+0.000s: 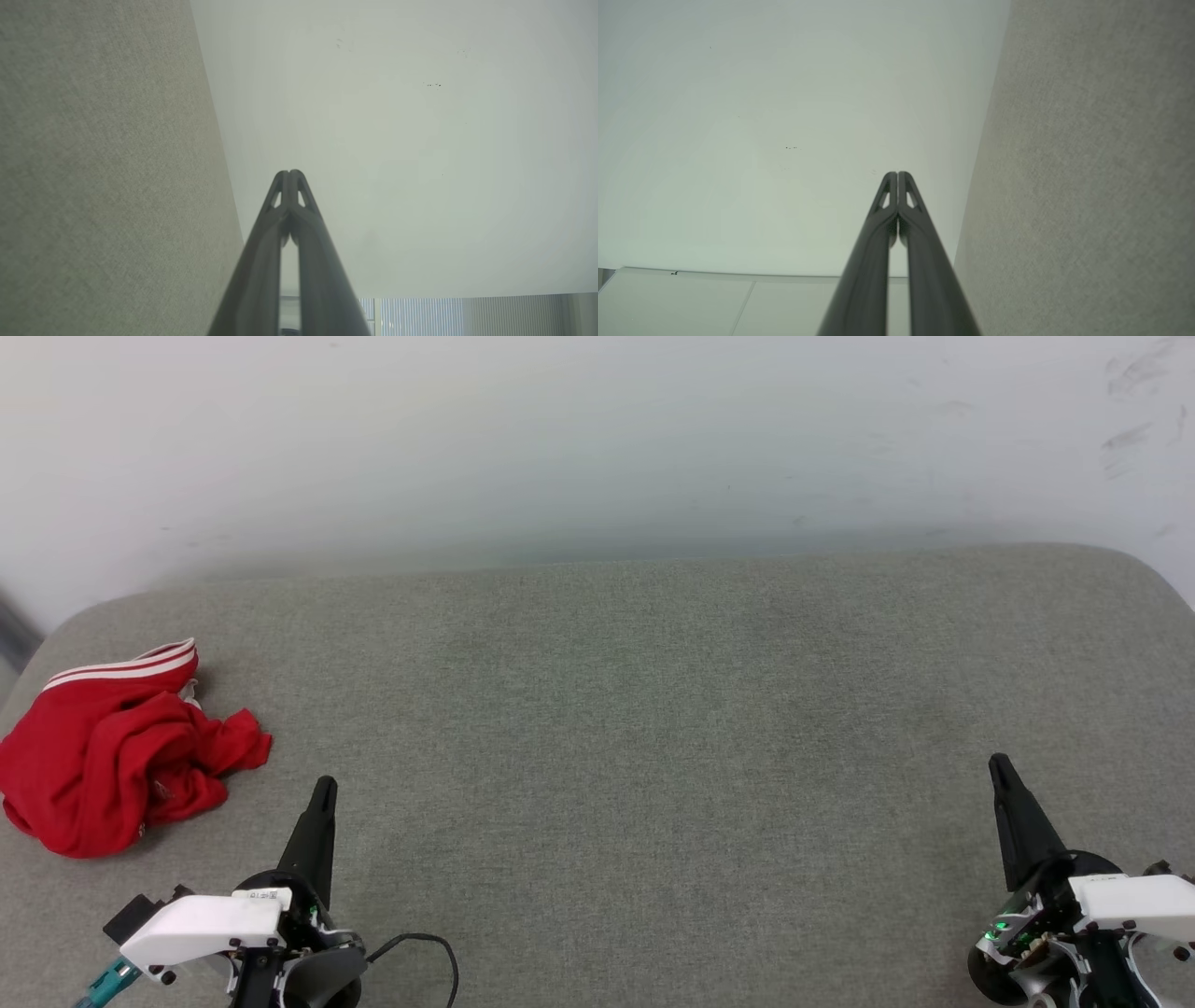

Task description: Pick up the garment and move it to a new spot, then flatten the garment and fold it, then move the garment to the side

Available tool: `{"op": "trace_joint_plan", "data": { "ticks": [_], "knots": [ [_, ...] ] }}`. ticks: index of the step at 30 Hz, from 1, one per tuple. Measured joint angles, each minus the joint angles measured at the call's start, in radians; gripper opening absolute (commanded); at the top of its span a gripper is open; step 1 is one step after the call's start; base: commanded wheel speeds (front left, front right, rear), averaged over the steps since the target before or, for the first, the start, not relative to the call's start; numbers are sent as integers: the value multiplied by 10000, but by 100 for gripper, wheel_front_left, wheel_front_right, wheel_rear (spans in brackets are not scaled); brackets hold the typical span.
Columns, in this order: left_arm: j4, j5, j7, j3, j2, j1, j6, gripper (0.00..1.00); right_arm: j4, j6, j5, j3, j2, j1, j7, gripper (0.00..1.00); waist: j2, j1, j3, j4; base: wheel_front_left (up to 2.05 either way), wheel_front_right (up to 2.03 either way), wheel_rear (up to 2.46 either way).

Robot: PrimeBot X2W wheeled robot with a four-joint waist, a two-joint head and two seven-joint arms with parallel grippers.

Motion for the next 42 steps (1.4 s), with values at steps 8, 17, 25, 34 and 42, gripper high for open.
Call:
{"op": "trace_joint_plan", "data": {
  "ticks": [8, 17, 25, 34, 42],
  "knots": [
    [0, 0, 0, 0, 0, 0, 0, 0, 0, 0, 0, -2, 0, 0, 0, 0, 0, 0, 0, 0, 0, 0, 0],
    [0, 0, 0, 0, 0, 0, 0, 0, 0, 0, 0, 0, 0, 0, 0, 0, 0, 0, 0, 0, 0, 0, 0],
    [0, 0, 0, 0, 0, 0, 0, 0, 0, 0, 0, -2, 0, 0, 0, 0, 0, 0, 0, 0, 0, 0, 0],
    [0, 0, 0, 0, 0, 0, 0, 0, 0, 0, 0, 0, 0, 0, 0, 0, 0, 0, 0, 0, 0, 0, 0],
    [349, -2, -2, -27, -42, 319, 13, 100, 347, -2, 4, 8, 2, 324, 0, 100, 0, 0, 0, 0, 0, 0, 0]
  ]
}}
